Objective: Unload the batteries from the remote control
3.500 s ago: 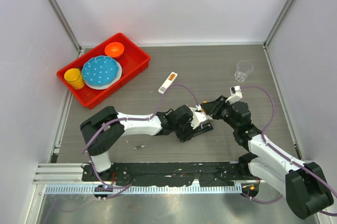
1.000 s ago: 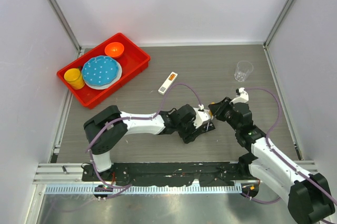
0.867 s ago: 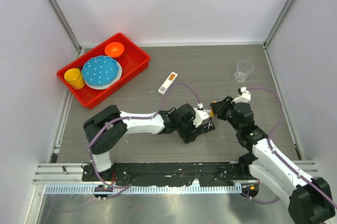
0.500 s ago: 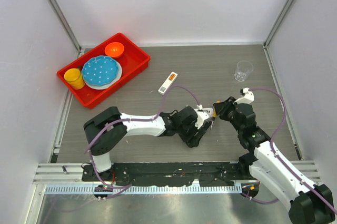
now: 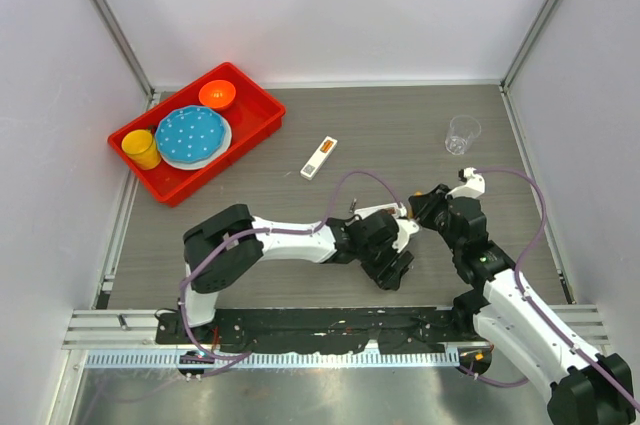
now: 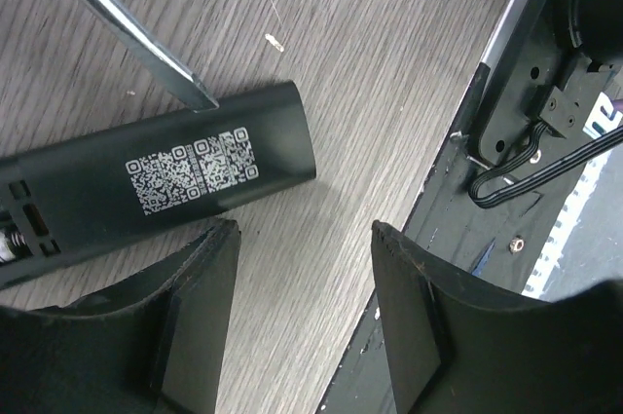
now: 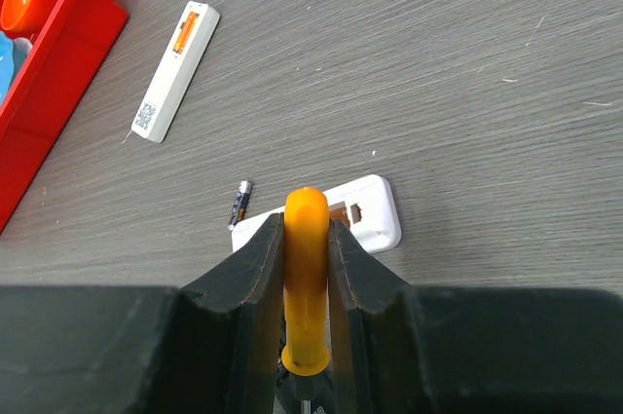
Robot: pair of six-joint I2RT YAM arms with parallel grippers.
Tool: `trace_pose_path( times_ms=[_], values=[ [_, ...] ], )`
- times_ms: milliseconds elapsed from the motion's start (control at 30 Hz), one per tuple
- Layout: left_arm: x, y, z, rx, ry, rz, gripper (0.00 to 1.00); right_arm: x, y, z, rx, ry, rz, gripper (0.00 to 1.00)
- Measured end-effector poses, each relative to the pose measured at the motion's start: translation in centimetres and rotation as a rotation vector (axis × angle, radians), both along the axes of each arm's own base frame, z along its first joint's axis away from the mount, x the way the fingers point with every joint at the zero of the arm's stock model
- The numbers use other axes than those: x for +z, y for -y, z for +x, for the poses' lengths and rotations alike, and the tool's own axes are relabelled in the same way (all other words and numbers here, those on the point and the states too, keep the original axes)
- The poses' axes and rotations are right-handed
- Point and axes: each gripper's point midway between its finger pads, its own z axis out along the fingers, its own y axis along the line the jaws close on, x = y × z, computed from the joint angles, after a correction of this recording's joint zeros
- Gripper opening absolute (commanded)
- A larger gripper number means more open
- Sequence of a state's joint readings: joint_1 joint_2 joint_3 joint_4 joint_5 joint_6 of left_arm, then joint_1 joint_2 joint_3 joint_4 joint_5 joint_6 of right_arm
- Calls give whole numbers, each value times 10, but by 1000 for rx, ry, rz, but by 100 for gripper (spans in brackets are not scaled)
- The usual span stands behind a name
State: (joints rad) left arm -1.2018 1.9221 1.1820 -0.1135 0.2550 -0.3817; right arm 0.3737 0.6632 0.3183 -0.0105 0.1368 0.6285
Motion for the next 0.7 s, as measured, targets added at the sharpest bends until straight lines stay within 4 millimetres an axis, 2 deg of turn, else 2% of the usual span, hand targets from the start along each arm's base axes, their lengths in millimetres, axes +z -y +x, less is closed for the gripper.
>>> trace_pose_path(
  times_ms=[233, 367, 467, 567, 700],
  values=[
    [2, 1, 2, -21, 2, -10, 59, 0, 3, 1, -13, 3, -10, 1],
    [5, -20, 5, -15, -9, -10, 58, -4, 3, 1, -9, -9, -17, 1],
    [20, -40, 16, 26, -32, -50, 56, -8, 2, 2, -5, -23, -23, 1],
    [35, -58, 37, 97, -48, -115, 51, -10, 0, 4, 2, -26, -24, 1],
    [40, -72, 58, 175, -80, -161, 44, -5, -4, 12, 2, 8, -16, 1]
  ],
)
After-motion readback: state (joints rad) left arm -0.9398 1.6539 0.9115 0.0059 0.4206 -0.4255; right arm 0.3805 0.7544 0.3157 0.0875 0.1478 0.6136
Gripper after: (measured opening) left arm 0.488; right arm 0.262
